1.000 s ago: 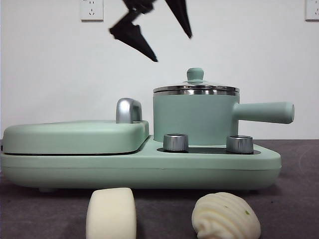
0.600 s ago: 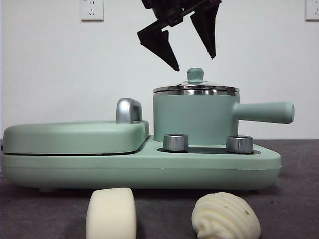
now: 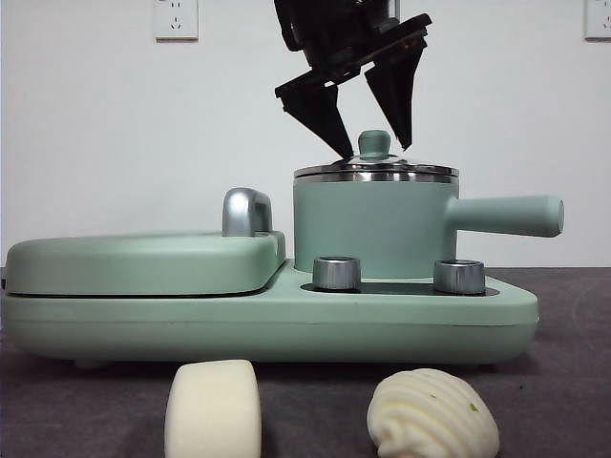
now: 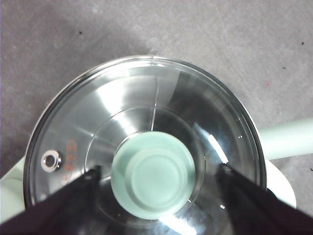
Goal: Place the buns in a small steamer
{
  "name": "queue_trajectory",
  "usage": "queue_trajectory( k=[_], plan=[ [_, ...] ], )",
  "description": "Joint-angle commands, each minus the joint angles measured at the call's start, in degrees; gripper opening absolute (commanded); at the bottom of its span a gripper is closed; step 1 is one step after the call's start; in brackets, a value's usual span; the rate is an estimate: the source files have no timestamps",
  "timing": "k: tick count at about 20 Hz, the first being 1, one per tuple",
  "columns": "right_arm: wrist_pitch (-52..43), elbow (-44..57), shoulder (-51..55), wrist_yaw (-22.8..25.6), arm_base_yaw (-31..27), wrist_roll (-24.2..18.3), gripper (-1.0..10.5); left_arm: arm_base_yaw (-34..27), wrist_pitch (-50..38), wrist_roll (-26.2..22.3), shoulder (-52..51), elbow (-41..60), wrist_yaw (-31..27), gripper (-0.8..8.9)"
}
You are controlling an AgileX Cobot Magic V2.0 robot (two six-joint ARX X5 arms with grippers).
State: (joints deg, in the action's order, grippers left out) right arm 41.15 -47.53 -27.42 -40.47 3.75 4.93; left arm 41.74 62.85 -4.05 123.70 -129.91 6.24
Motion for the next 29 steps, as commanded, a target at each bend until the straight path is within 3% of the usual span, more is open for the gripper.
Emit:
queue_trajectory(
  k=[1, 8, 11, 16, 20, 24, 29],
  plan=[
    [-0.4, -0.7, -0.2, 0.0, 0.2, 0.6, 4.7, 0.7, -1.2, -2.2, 1.1, -1.7, 0.2, 2.85],
    [-0.4, -0.7, -0.2, 0.0, 0.2, 0.6, 4.7, 0.8, -0.7, -2.6, 1.1, -1.7, 0.2, 0.79],
    [-0.4, -0.7, -0.2, 0.0, 0.2, 0.6, 4.7, 0.8, -0.3, -2.8, 1.0, -2.3, 0.2, 0.77],
    [0.2, -2.2, -1.3, 0.0, 0.2, 2.1, 4.7, 0.6, 8.5, -2.8, 1.0, -12.5, 0.2, 0.51],
    [9.5, -10.5, -8.7, -0.1, 0.8, 1.7, 4.7, -0.8, 14.4, -2.3, 1.0, -20.2, 0.2, 0.51],
    [16.1, -15.8, -15.7, 0.3, 6.3, 2.1, 4.6, -4.5, 19.0, -2.3, 0.4, -22.4, 0.2, 0.51],
    [16.0, -16.2, -23.9, 8.7, 20.4, 7.2, 4.6, -10.9, 19.7, -1.9, -1.7, -22.4, 0.2, 0.51]
  ],
)
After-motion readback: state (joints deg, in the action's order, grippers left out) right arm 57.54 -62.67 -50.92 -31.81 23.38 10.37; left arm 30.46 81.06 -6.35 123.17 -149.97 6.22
